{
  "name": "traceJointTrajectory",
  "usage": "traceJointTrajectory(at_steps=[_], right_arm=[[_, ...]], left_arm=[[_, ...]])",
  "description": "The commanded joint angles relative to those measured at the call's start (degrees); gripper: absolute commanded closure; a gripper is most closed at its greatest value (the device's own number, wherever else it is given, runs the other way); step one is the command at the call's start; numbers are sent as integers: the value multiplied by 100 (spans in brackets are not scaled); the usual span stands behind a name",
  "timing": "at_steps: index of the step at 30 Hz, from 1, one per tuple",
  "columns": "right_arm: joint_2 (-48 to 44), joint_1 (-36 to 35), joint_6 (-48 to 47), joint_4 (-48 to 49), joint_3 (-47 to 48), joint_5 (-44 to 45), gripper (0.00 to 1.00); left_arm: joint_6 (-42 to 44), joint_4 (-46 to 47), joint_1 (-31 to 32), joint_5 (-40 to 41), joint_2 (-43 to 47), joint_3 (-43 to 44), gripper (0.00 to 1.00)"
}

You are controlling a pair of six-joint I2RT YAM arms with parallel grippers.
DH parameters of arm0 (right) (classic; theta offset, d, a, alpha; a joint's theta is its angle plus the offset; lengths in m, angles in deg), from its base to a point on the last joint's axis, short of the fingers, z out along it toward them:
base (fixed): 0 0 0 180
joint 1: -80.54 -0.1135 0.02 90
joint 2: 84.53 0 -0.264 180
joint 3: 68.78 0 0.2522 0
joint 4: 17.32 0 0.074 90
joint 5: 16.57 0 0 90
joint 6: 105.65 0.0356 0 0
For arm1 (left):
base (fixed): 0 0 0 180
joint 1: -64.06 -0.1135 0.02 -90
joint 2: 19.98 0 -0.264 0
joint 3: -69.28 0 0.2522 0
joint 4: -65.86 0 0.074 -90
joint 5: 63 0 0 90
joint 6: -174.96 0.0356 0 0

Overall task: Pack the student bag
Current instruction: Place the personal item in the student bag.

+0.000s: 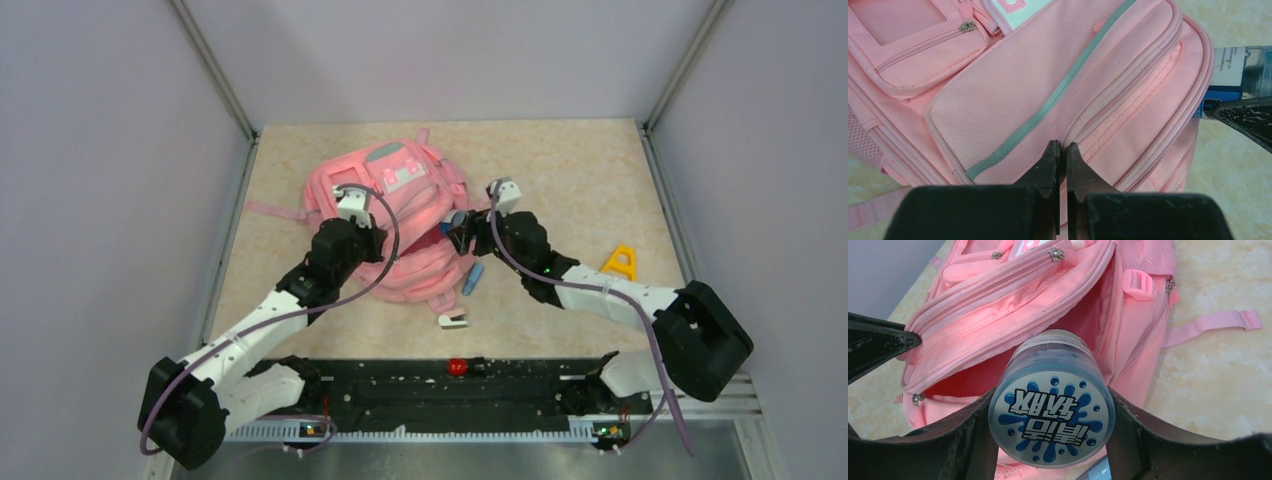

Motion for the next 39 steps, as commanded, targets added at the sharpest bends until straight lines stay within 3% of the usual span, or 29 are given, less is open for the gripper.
traceJointTrajectory(at_steps=[1,10,17,23,26,28,30,32,39], right_arm=[[262,10,-63,1760,75,-12,100],[1478,-70,62,4136,57,-314,100],[2701,-71,-116,4887,189,-453,100],[3618,-71,-207,4890,1085,-923,99],[3926,-72,-253,4623,1510,-1080,85],[4006,-76,-378,4423,1605,-1070,68],[3992,-76,-483,4322,1546,-992,44],[3888,-80,-564,4332,1337,-927,31],[3096,-81,-924,3794,678,-914,18]], left_arm=[[-48,498,-72,71,256,273,100],[-43,479,-121,-43,224,359,100],[-34,462,-150,-127,173,440,100],[-45,449,-174,-179,107,481,100],[-34,399,-178,-139,87,501,100],[-34,386,-177,-108,78,496,100],[-46,391,-198,-92,57,493,100],[-83,379,-206,-68,13,514,100],[-157,330,-227,-19,-128,575,100]])
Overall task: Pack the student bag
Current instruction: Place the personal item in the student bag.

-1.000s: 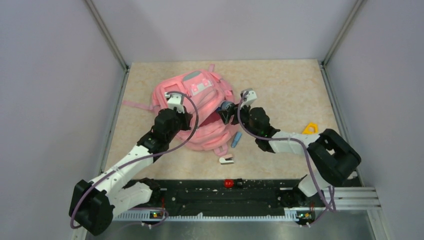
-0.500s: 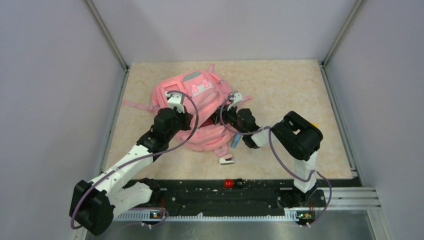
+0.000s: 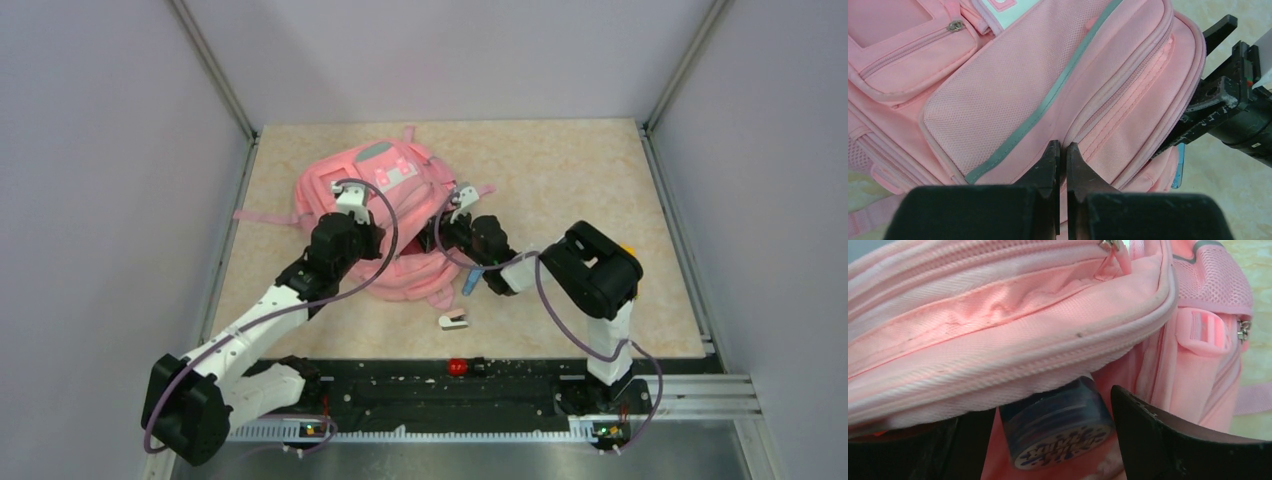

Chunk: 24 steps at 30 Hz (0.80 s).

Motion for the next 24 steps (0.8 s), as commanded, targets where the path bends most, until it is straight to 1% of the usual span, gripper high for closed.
traceJointTrajectory(at_steps=[1,4,7,9,13,16,20,24], right_arm=[[-744,-65,-441,-375,-223,-172,17],[-1124,-64,-560,-617,-465,-144,13],[-1600,-65,-547,-819,-746,76,12],[-1867,-65,-512,-1008,-902,76,12],[-2394,-72,-233,-1481,-1205,31,14],[-2940,-120,170,-2038,-1372,313,16],[-3473,-672,499,-3379,-992,1135,21],[-3561,-1444,898,-3917,-717,1750,25]], left_arm=[[-168,546,-10,56,-5,389,100],[-168,542,-36,55,-15,380,100],[-201,528,-50,39,11,365,100],[-212,529,-58,42,33,343,100],[-207,520,-76,47,55,323,100],[-212,528,-88,1,64,302,100],[-204,555,-105,-131,23,269,100],[-212,585,-108,-260,3,240,100]])
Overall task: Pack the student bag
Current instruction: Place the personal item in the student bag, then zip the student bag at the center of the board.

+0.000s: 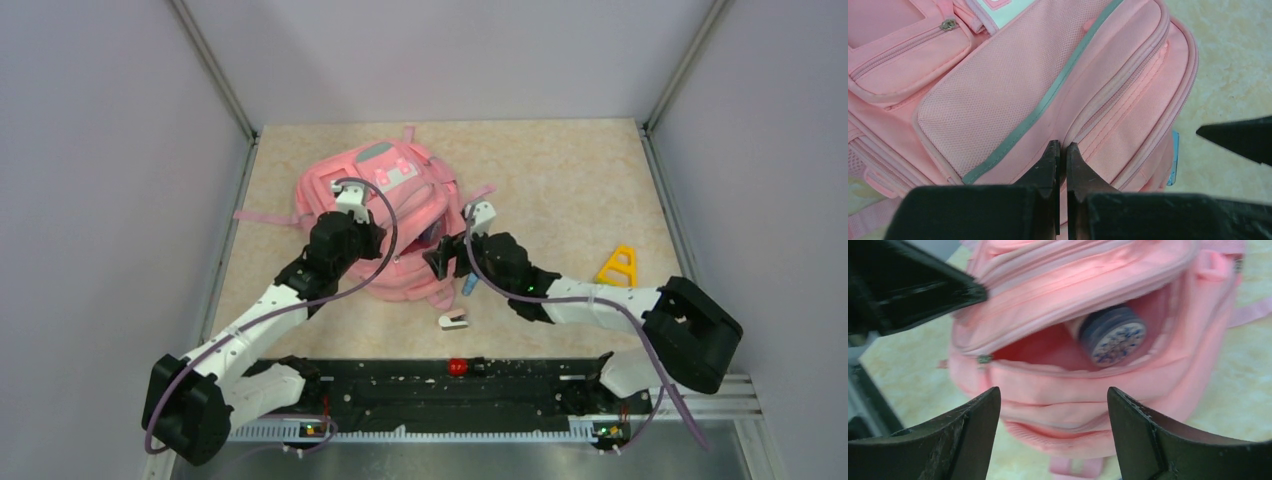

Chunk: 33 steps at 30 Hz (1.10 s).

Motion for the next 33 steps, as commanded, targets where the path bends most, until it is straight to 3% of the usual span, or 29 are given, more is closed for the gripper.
traceJointTrajectory(at_steps=[1,10,25,28,33], right_arm=[[-154,-791,600,-820,487,821,25],[1034,-1633,491,-1558,1713,1527,35],[2125,-1926,-70,-2372,2854,2810,62],[2269,-1934,-101,-2392,2946,2831,71],[2272,-1937,-55,-2293,2899,2879,99]], left_arm=[[-156,628,-66,-46,30,191,100],[-245,653,-78,-94,-72,123,100],[-260,775,-88,-98,-46,-38,100],[-272,796,-93,-91,-42,-62,100],[-273,803,-100,-44,-29,-118,100]])
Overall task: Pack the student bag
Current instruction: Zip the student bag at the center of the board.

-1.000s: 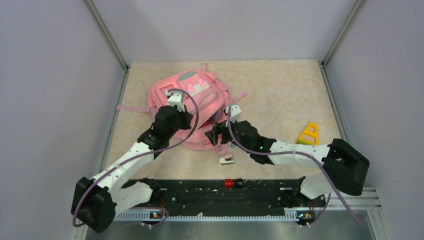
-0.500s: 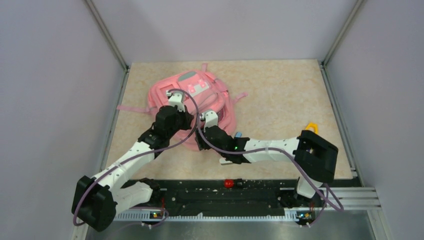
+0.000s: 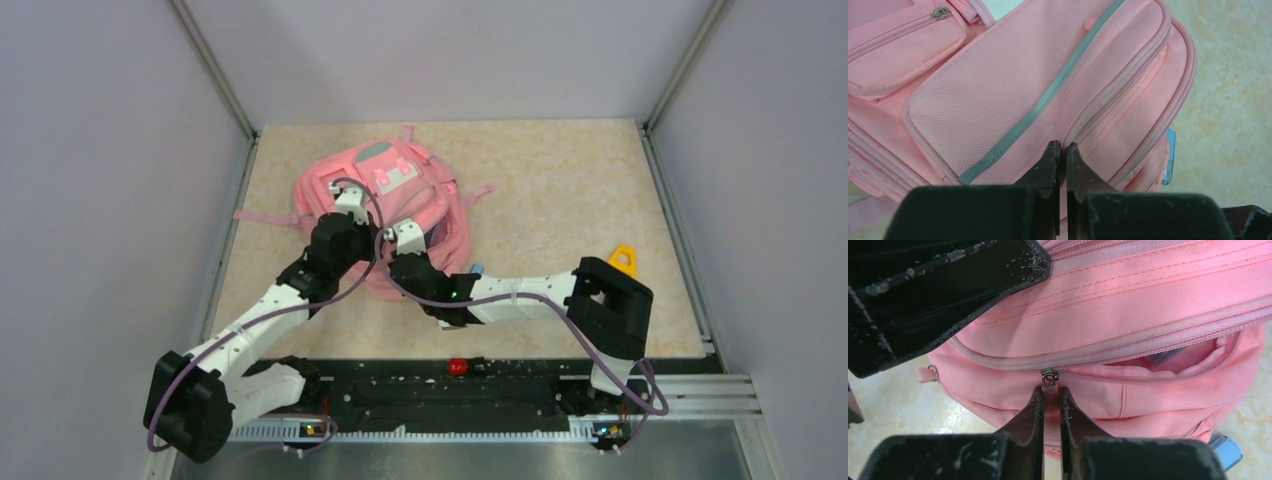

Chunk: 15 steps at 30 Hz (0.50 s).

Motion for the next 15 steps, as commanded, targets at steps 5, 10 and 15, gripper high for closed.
traceJointTrajectory(at_steps=[5,10,15], right_arm=[[-297,-79,-192,-86,138,285,100],[-722,136,-146,-679,165,-7,100],[-1277,531,-101,-975,-172,-159,100]], left_arm=[[-14,809,-167,121,166,-223,100],[41,861,-389,264,253,-550,100],[201,856,-473,408,336,-733,100]])
